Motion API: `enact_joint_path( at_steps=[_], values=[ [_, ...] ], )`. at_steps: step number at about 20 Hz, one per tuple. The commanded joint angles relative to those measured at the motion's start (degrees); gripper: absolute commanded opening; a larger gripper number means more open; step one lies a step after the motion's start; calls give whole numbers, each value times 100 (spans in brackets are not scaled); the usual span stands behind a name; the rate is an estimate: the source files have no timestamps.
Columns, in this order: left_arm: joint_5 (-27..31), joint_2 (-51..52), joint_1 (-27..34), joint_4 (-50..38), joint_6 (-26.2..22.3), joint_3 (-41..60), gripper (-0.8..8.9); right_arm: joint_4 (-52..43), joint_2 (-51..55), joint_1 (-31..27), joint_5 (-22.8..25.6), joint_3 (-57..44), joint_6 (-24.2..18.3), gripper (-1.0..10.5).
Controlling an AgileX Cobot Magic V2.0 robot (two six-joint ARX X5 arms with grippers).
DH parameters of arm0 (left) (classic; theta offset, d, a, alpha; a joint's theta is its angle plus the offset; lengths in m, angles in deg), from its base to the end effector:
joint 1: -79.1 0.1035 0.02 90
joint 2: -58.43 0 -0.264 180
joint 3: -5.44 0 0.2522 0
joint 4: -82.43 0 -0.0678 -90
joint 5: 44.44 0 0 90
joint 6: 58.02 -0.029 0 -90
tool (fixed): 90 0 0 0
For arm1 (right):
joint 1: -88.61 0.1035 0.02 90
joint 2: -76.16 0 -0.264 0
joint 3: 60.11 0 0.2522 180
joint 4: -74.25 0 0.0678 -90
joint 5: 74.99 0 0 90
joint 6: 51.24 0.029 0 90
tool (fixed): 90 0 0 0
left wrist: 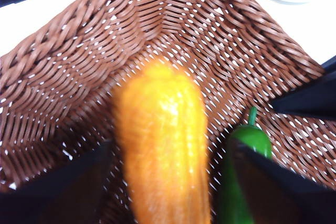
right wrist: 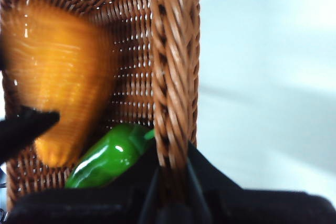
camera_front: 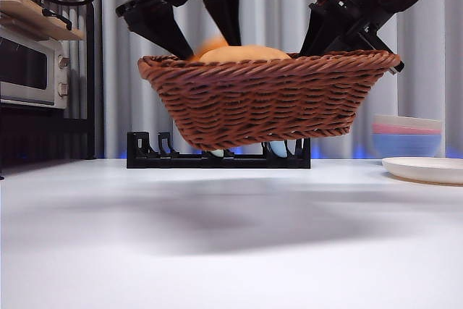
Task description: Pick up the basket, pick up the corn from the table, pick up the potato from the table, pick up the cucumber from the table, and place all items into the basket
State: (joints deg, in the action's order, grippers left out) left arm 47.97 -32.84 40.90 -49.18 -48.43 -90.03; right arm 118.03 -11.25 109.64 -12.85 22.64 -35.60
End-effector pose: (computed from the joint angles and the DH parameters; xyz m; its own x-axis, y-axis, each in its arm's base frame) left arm 0.2733 -0.2135 0.3185 0.5890 -0.4100 -0.6964 0.4946 0.8644 -0.0906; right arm 0.2952 0.1280 0.2768 0.3797 0.6467 -0.6615 -0.3959 0.7599 0.5156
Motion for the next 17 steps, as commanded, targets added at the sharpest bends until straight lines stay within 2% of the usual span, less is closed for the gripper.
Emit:
enact_joint_path(
  at_steps=[1,5,8,9,12,14,16,17],
  values=[
    [13,326,-26,24,-26,-22,648,-118,-13,7,-24,20,162,-16],
    [15,1257,-46,17,-2,-101,647,-466,-155,-2,542,17,732,-16],
    [15,1891,-46,22,4,-382,647,-793,-612,13,575,17,1340,-16],
    [15,2048,-46,20,2,-490,647,-859,-787,35,579,17,1427,-16],
    [20,2374,-44,20,-68,-710,647,-870,-1276,127,861,17,1480,-16],
    [35,2459,-42,46,-92,-791,647,-831,-1469,127,872,17,1473,-11],
    [50,2470,-33,83,-214,-817,647,-717,-1491,122,874,17,1429,77],
    [61,2468,-33,111,-236,-817,647,-693,-1473,122,866,20,1386,175]
  ],
)
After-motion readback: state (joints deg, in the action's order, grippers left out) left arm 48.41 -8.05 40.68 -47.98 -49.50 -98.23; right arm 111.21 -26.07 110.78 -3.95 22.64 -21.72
